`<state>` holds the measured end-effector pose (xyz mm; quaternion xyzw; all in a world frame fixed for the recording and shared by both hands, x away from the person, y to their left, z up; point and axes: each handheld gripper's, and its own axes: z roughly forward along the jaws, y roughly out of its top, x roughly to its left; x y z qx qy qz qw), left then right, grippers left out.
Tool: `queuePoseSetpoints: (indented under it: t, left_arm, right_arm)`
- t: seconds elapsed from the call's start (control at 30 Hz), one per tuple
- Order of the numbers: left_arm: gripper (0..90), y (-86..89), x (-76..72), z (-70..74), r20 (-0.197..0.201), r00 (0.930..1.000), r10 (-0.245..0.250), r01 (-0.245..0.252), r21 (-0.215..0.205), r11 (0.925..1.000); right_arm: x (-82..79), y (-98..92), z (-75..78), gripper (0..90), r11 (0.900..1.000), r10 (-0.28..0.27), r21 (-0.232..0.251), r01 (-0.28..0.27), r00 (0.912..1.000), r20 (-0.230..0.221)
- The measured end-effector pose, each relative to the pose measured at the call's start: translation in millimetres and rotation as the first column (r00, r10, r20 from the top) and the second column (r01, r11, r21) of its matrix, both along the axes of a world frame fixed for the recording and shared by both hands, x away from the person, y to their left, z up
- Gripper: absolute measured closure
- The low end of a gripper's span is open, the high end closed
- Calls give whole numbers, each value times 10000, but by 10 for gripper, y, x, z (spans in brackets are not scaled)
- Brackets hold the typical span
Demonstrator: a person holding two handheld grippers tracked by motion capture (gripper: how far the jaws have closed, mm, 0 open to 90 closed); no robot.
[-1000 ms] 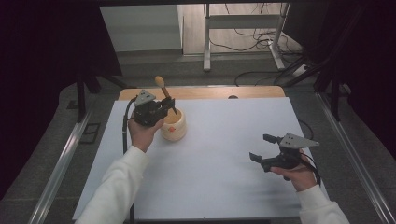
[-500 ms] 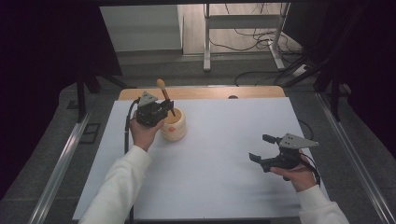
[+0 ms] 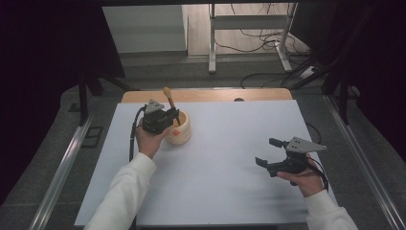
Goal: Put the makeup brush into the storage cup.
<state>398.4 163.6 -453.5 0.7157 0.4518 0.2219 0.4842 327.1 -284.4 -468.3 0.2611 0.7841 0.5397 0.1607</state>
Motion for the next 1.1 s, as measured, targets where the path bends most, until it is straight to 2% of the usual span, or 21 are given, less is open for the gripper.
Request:
queuePoseSetpoints:
  t: [0.47,0.57,0.6,0.63,0.67,0.73,0.77,0.87,1.1]
  left_arm:
    - [781,-8,4,-50,-87,10000,48,-48,0,10000]
    - [759,-6,7,-65,41,9999,98,-97,-87,9999]
    - [635,-7,11,-66,102,9999,90,-88,-137,9999]
    - [523,-20,21,-65,-30,10000,95,-96,-100,9999]
    - [359,-33,25,-62,-249,9995,175,-174,51,9998]
    - [188,-55,21,-64,-315,9992,230,-219,350,9991]
    - [137,-62,18,-66,-386,9991,184,-169,368,9992]
    - [105,-60,5,-62,-365,9993,26,-15,319,9995]
    - [97,-21,-37,-19,-366,9992,168,-153,402,9991]
  right_arm:
    - [1,-2,-1,59,10000,1,13,-1,10000,-22]
    - [1,1,-2,59,10000,1,21,-1,10000,-9]
    - [1,1,-2,59,10000,-1,21,1,10000,-9]
    - [1,1,-2,59,10000,0,20,0,10000,-8]
    - [1,1,-2,59,10000,-2,11,2,10000,-13]
    - [1,3,-4,59,10000,6,7,-6,10000,-16]
    - [0,4,-4,59,10000,22,7,-22,10000,-29]
    - [0,5,-5,60,10000,24,4,-24,10000,-32]
    - [-1,4,-1,60,10000,30,25,-30,10000,-6]
